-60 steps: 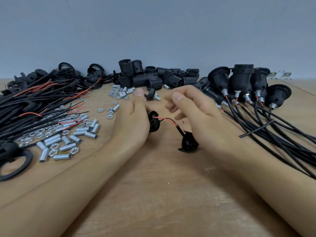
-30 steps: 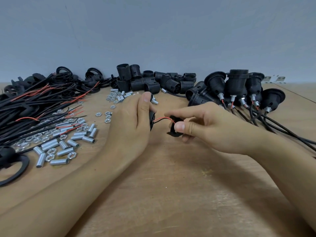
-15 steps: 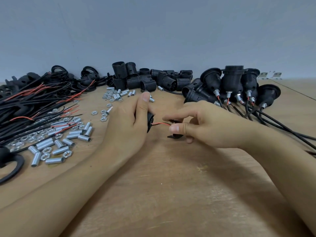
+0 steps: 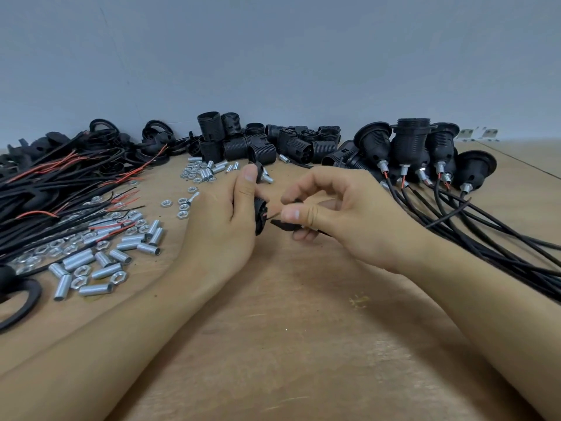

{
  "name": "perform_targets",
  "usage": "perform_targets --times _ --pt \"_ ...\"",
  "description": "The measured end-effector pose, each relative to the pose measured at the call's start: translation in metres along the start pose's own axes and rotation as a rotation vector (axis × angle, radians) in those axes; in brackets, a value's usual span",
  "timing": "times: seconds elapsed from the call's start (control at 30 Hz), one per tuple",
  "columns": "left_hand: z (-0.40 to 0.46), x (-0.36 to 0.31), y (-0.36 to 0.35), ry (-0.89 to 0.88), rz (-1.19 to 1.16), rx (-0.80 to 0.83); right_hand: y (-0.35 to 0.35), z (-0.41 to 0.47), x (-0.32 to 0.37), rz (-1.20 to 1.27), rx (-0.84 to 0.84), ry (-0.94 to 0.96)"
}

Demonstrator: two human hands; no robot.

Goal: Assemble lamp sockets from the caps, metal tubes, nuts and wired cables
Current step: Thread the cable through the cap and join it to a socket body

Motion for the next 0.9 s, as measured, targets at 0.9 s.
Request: perform_targets --times 0.9 --pt "-0.002 0.004 -0.02 0.153 -0.295 0.275 -0.004 0.0 -0.019 0.362 0.108 -0.096"
Point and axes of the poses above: each hand's wrist, its own z-axis towards the middle knuckle, its own y-axis out of the back of the hand, x = y × z, the point moved 8 cm from there along z, towards the middle knuckle, and after that the axes turned 12 degrees about x, right-handed, at the moved point
